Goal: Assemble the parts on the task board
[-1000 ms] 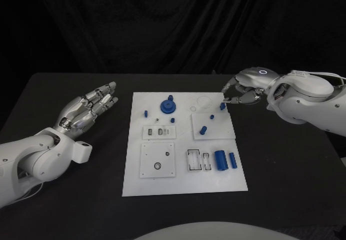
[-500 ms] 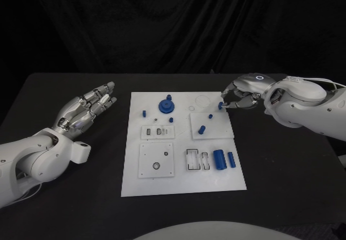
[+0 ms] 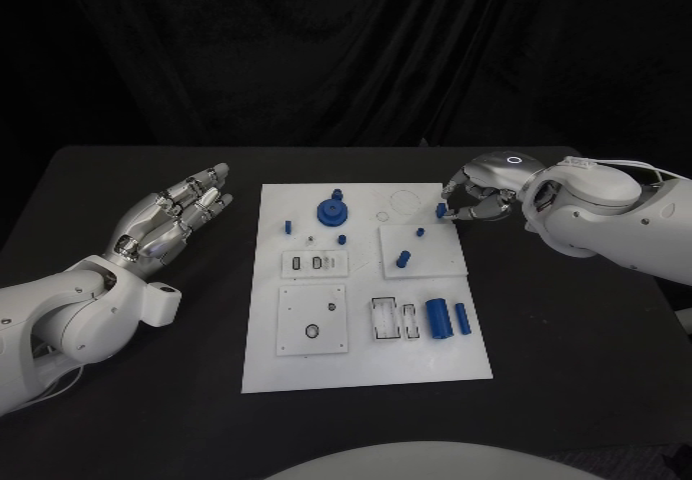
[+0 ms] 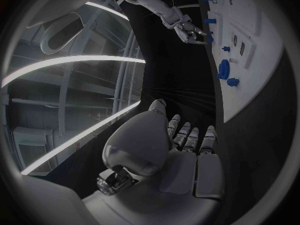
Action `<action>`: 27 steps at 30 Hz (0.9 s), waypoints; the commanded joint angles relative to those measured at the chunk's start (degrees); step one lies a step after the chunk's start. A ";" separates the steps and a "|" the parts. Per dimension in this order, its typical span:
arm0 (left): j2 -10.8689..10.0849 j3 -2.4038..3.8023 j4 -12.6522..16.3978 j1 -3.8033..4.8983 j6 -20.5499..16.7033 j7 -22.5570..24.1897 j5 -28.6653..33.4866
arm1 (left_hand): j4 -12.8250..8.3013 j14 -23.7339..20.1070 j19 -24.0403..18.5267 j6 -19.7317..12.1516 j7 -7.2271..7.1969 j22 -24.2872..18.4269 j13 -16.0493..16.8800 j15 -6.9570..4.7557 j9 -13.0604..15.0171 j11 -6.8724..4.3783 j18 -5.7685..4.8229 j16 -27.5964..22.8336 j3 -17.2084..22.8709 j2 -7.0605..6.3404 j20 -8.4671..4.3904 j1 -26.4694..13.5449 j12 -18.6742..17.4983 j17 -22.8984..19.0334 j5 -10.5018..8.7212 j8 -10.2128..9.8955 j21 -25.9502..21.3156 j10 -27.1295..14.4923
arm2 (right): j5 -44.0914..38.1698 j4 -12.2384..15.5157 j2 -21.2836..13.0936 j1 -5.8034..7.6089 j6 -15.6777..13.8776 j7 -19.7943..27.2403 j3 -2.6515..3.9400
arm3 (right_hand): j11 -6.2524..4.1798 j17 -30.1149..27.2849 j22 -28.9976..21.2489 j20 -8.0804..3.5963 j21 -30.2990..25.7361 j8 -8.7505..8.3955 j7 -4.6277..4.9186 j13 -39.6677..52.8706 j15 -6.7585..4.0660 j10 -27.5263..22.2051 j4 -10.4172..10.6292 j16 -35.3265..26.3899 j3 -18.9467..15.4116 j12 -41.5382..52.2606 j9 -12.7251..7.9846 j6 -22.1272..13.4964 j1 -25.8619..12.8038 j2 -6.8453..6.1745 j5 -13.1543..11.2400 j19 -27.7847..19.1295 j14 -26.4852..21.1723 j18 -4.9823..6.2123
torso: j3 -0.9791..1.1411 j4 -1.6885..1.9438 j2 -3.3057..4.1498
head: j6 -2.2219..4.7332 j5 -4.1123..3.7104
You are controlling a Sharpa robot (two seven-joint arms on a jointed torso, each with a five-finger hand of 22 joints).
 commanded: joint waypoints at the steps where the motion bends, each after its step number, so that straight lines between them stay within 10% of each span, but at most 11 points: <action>1: 0.11 0.04 0.01 -0.09 0.82 5.30 -0.06 | -0.02 -0.02 0.01 0.13 0.32 0.07 0.06 0.49 0.09 0.05 0.42 -0.21 0.27 -0.07 0.39 0.53 0.25 -0.05 0.18 0.36 0.23 0.40 | -0.12 -0.27 0.17 -0.19 0.31 -1.56 0.02 | -0.09 15.09 13.74 -0.12 -0.16 -0.29 0.17 15.07 -0.10 6.07 -0.19 0.37 0.14 0.16 -0.04 0.10 0.39 0.14 0.04 3.88 6.10 0.13 | -0.01 0.05 -0.02 | 0.20 0.01; 27: 0.27 0.04 -0.46 -0.22 0.99 5.48 -0.07 | -0.14 -0.02 -0.01 -0.76 -0.40 0.05 0.02 0.49 -0.04 0.36 0.46 -0.21 0.71 -0.14 0.45 0.77 0.16 -0.05 0.19 0.12 0.21 0.23 | -0.12 -1.54 1.65 -0.85 0.36 -1.66 0.03 | -0.06 15.09 13.34 -0.08 -1.27 -0.35 0.21 15.07 -0.09 6.07 -0.43 0.37 0.18 0.16 -0.13 -0.02 1.66 0.63 0.51 3.32 6.10 0.42 | -0.08 0.10 -0.04 | -0.35 0.38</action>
